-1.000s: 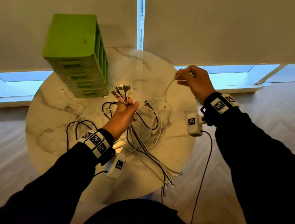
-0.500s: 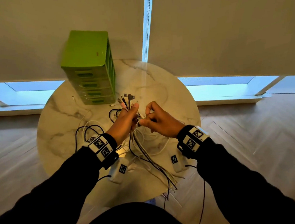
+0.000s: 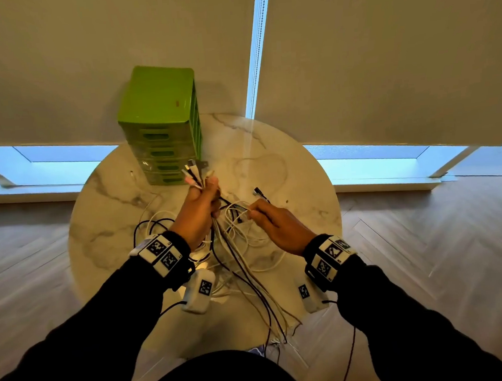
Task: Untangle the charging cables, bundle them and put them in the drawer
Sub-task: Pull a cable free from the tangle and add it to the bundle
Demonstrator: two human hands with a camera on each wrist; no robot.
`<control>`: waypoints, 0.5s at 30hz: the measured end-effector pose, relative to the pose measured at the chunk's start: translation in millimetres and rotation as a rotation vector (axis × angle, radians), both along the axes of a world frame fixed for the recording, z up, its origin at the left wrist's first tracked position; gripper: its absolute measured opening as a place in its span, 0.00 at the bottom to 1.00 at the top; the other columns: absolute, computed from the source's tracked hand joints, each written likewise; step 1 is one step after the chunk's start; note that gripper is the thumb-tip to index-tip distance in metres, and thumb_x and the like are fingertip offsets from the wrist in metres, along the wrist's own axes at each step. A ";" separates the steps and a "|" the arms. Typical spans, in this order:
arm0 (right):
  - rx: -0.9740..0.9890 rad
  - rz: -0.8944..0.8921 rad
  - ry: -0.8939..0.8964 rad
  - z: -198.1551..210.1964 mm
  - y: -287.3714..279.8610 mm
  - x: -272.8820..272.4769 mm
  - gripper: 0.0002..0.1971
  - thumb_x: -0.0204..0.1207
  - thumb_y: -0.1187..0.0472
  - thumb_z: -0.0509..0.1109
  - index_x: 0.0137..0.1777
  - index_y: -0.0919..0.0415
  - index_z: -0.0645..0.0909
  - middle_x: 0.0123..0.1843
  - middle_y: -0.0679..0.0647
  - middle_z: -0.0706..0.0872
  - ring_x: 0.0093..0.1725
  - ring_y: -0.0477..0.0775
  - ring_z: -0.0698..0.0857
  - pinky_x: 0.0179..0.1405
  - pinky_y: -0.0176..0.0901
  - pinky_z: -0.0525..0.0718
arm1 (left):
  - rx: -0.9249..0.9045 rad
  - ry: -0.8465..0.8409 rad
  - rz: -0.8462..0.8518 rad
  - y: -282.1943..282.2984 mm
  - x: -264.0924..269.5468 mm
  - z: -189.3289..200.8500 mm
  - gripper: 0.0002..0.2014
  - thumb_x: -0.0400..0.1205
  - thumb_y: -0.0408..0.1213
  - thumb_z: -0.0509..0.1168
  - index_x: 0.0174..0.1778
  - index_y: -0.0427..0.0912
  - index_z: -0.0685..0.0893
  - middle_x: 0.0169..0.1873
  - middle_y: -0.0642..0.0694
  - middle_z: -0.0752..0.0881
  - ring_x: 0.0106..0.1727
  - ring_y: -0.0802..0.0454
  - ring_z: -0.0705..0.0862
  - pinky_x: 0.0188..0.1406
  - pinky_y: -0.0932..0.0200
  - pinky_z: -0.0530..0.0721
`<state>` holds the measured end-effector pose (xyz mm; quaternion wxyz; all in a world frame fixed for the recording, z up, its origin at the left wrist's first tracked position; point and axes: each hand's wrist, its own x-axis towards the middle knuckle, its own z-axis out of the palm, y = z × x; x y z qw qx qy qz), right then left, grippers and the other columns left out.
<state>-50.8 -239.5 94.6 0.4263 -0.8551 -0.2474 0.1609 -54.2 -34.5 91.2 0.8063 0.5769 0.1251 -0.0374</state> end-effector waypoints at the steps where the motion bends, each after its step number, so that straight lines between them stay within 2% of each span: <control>1: 0.020 -0.054 -0.040 1.8 -0.9 0.5 0.06 0.91 0.58 0.58 0.53 0.54 0.76 0.39 0.38 0.80 0.38 0.32 0.80 0.41 0.27 0.72 | -0.051 0.020 0.014 1.1 0.3 2.7 0.09 0.90 0.49 0.60 0.48 0.51 0.71 0.29 0.56 0.66 0.28 0.59 0.63 0.32 0.60 0.64; 3: 0.072 -0.121 -0.080 6.9 1.3 3.0 0.07 0.91 0.57 0.59 0.55 0.56 0.78 0.43 0.41 0.84 0.41 0.36 0.81 0.44 0.33 0.77 | -0.099 0.058 0.008 0.5 -1.3 5.4 0.17 0.81 0.57 0.69 0.49 0.53 0.69 0.30 0.55 0.63 0.29 0.59 0.61 0.33 0.60 0.63; 5: 0.060 -0.101 -0.114 14.1 8.4 5.5 0.09 0.90 0.56 0.59 0.58 0.57 0.79 0.45 0.49 0.85 0.42 0.47 0.82 0.47 0.43 0.79 | -0.070 0.064 -0.015 -6.4 -6.1 5.6 0.24 0.74 0.60 0.72 0.54 0.53 0.69 0.32 0.55 0.64 0.29 0.59 0.61 0.33 0.60 0.64; 8: -0.026 -0.001 -0.202 24.2 23.5 6.1 0.10 0.91 0.55 0.58 0.61 0.56 0.79 0.46 0.53 0.86 0.44 0.53 0.84 0.46 0.51 0.81 | 0.002 0.030 -0.073 -22.0 -12.6 3.1 0.21 0.77 0.58 0.69 0.54 0.50 0.71 0.32 0.55 0.68 0.29 0.60 0.63 0.32 0.61 0.65; 11: -0.174 0.089 -0.288 27.2 34.1 5.1 0.13 0.91 0.55 0.55 0.68 0.55 0.78 0.56 0.53 0.88 0.50 0.52 0.85 0.50 0.48 0.82 | 0.006 0.000 -0.048 -30.7 -13.5 2.9 0.16 0.85 0.58 0.64 0.53 0.50 0.74 0.30 0.54 0.72 0.29 0.59 0.68 0.32 0.61 0.68; 13: -0.236 0.108 -0.316 26.4 36.6 3.6 0.13 0.91 0.54 0.54 0.67 0.54 0.77 0.57 0.51 0.87 0.49 0.49 0.83 0.49 0.45 0.80 | -0.017 0.013 -0.011 -31.8 -13.9 4.0 0.12 0.90 0.55 0.55 0.53 0.51 0.76 0.31 0.51 0.77 0.33 0.59 0.77 0.35 0.62 0.75; 15: -0.253 0.118 -0.310 24.2 37.8 0.2 0.12 0.92 0.52 0.53 0.63 0.54 0.76 0.53 0.49 0.85 0.46 0.48 0.80 0.47 0.47 0.79 | -0.040 0.039 0.026 -30.2 -15.4 3.5 0.16 0.91 0.53 0.50 0.52 0.46 0.75 0.33 0.49 0.79 0.35 0.58 0.80 0.40 0.62 0.78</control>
